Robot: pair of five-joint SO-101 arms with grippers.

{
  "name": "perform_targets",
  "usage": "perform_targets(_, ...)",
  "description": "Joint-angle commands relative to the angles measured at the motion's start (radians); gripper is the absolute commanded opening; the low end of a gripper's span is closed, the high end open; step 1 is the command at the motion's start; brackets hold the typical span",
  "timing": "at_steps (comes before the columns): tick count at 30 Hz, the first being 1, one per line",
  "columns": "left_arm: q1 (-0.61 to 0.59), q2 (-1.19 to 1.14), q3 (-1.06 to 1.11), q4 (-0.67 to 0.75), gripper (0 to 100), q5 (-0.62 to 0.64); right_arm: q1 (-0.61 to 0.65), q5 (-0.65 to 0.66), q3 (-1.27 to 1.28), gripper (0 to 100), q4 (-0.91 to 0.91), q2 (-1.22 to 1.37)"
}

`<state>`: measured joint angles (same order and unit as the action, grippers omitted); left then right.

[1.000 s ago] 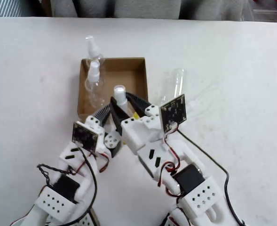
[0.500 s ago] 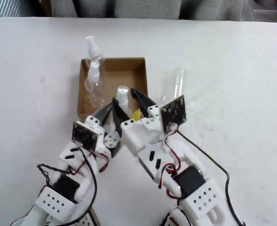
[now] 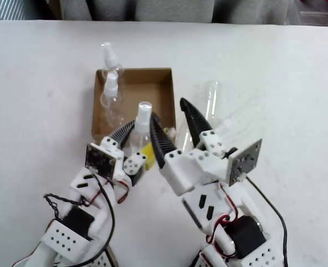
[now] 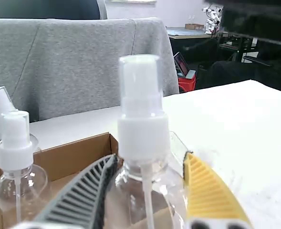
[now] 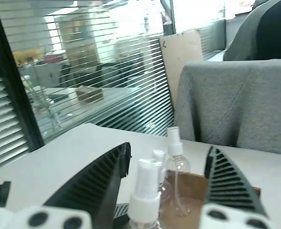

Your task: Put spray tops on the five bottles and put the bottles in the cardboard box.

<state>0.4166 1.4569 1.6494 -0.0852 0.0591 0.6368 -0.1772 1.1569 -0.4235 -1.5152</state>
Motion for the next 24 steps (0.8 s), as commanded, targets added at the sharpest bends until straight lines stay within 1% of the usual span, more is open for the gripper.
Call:
perform_targets(1,-0.012,-0.001,0.005,0.028,3,0.009,-0.074,-0.009,-0.008,2.2,0.005,-0.002)
perform_targets(2,-0.012,-0.001,0.005,0.028,3,0.009,-0.088,-0.009,-0.008,0.4,0.007,0.005)
perform_targets(4,-0.012,-0.001,0.005,0.028,3,0.009,-0.105,-0.006,-0.014,5.3,0.013,0.031)
perform_targets(7,-0.012,-0.001,0.009,0.028,3,0.009,-0.11,0.015,-0.058,0.9,0.076,0.119)
perform_targets(8,-0.012,-0.001,0.009,0.028,3,0.009,-0.108,0.046,-0.094,1.8,0.07,0.17)
perform_targets(10,-0.012,-0.001,0.009,0.028,3,0.009,-0.102,0.083,-0.196,1.5,0.025,0.294)
perform_targets(14,-0.012,-0.001,0.009,0.026,3,0.009,-0.101,0.083,-0.47,1.6,-0.116,0.561)
perform_targets(18,-0.012,-0.001,0.011,0.026,3,0.009,-0.097,0.081,-0.697,1.6,-0.286,0.76)
perform_targets(21,-0.012,-0.001,0.011,0.026,3,0.009,-0.068,0.081,-0.783,1.6,-0.38,0.842)
perform_targets(24,-0.012,-0.001,0.011,0.026,3,0.009,-0.025,0.08,-0.79,1.6,-0.429,0.848)
